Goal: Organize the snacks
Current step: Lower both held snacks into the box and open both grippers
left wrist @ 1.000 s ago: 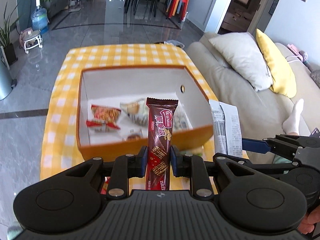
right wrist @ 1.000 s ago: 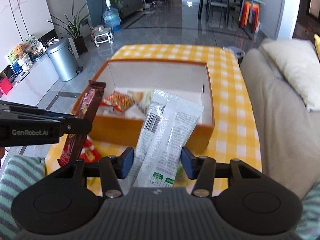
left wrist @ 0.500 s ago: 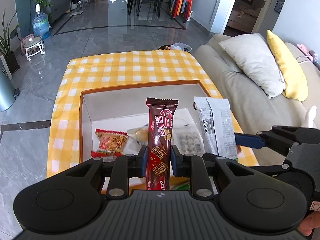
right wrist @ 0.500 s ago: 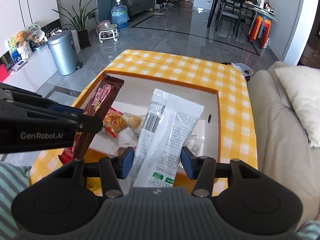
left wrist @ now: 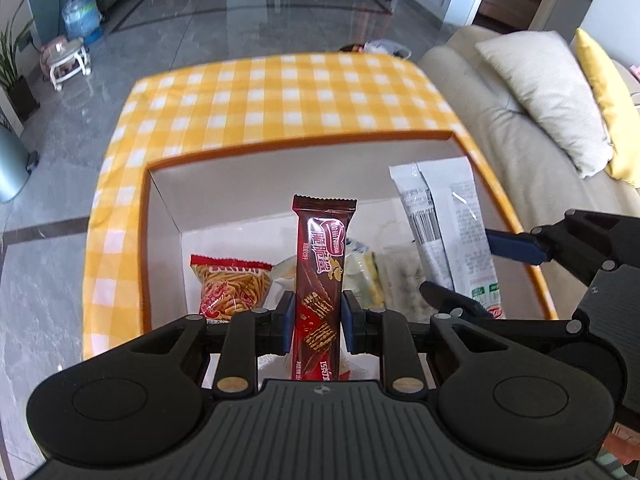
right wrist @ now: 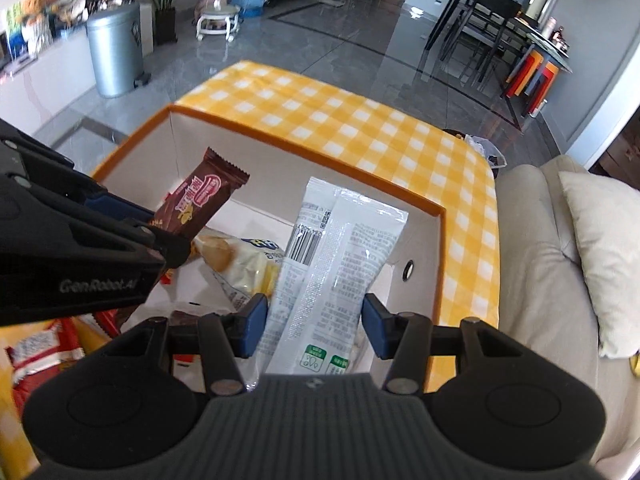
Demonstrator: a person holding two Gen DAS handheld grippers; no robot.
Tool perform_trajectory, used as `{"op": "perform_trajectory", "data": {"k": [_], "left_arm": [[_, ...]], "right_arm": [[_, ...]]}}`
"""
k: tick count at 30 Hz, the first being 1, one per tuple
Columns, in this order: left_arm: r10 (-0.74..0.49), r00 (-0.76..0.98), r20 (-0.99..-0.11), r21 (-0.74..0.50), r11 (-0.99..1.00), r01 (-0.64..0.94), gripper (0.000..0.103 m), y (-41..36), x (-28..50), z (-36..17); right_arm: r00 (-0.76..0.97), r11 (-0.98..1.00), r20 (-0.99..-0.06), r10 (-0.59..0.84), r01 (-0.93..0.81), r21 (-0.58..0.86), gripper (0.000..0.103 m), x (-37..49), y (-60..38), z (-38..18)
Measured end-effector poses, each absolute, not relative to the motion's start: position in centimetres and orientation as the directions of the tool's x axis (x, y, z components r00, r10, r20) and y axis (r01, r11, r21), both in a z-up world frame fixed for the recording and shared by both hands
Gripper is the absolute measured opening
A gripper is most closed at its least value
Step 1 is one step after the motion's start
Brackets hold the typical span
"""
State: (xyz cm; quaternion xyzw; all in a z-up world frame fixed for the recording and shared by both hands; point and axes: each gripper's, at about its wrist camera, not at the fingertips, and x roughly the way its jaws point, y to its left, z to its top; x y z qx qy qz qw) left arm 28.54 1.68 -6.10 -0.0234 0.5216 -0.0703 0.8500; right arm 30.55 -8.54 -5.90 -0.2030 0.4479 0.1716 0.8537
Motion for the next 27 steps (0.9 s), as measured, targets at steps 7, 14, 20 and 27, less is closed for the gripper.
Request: {"op": "perform_trajectory", "data": {"k": [7,14,20,27], "left_arm": [[-0.138,0.365,-0.921,-0.122,0.990,0.066,0.025,2.0,30.6,-8.9],[-0.122,0.315,-0.941,-0.105,0.992,0.072,0.025,1.5,31.7,-10.6],[-0.109,0.294,-0.950,-0.096,0.994,0.056,0.025,1.6,32.3,-11.5],[-0.088,0.285,-0.954,-0.082,0.996,0.033,0.027,2.0,32.6,-11.8]], "right_arm": [[0.519,0.808,-0.854,0.034,-0.517,-0.282,0.049,32.1,-7.4,-8.5],[0.514,0.758,-0.857,-0.034,-0.546,-0.357,0.049,32.6,-6.5,-10.7],[0.484,0.740,-0.873,-0.054,-0.568,-0.360,0.050,32.8,-6.4,-11.9],[0.461,0.743,-0.884,-0.069,-0.568,-0.354,0.050,33.1,-6.9,-12.4]]}}
